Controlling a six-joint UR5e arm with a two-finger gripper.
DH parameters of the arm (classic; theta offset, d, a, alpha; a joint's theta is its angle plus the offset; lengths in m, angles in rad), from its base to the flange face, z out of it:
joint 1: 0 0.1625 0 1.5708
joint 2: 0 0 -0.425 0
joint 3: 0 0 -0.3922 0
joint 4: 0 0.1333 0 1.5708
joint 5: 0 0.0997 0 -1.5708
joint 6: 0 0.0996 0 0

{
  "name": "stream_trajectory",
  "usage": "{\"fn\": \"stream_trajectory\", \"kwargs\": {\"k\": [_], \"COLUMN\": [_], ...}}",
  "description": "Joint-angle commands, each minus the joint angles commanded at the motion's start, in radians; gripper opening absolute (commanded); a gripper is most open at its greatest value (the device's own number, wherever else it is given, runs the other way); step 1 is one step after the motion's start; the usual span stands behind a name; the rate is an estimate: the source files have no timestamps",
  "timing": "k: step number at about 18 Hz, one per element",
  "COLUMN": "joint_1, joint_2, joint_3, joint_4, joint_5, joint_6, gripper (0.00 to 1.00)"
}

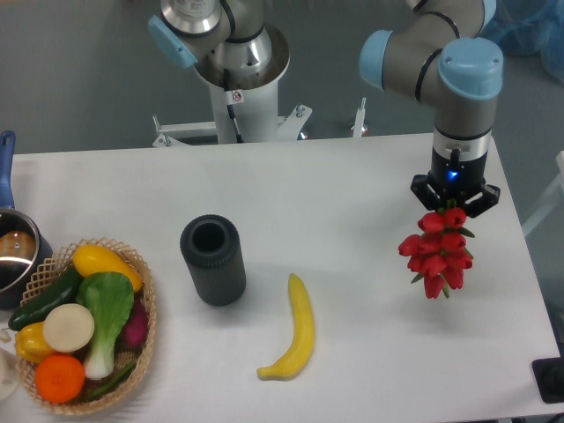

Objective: Place the flowers on the table

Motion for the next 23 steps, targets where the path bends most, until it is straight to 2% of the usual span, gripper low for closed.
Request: {"fn": "stream_trajectory", "kwargs": {"k": [5,8,10,11,13,16,17,19,21,22,23], "joint_1": [-0.014,-0.057,-0.066,-0.069,-0.078,-0.097,-0.098,-0.112,-0.115,-0.115,-0.115], "joint_2": [-0.026,-0.073,-0.103,-0.107,-0.106,-0.107,-0.106,-0.11,-0.11,-0.11,-0.11], "joint_3": [-0.002,0.003,-0.006,-0.008,-0.017,-0.035,-0.035,-0.034,-0.034,-0.031,-0.029], "joint_4": [0.0,0.005,0.008,0.005,-0.005,-0.003,-0.003,0.003,0.008,0.012,0.029], "joint_5": [0.006,0.083,0.086,0.089,0.087,0.086,0.081,0.077,0.075,0.074,0.075], "joint_6": [-0.002,-0.002,-0.003,-0.003,-0.008,-0.014,-0.02,-0.029,-0.029,-0.032,-0.046], "gripper": [0.16,0.18,0.19,0.19,0.26,0.28,0.31,0.51,0.89,1.0,1.0]}}
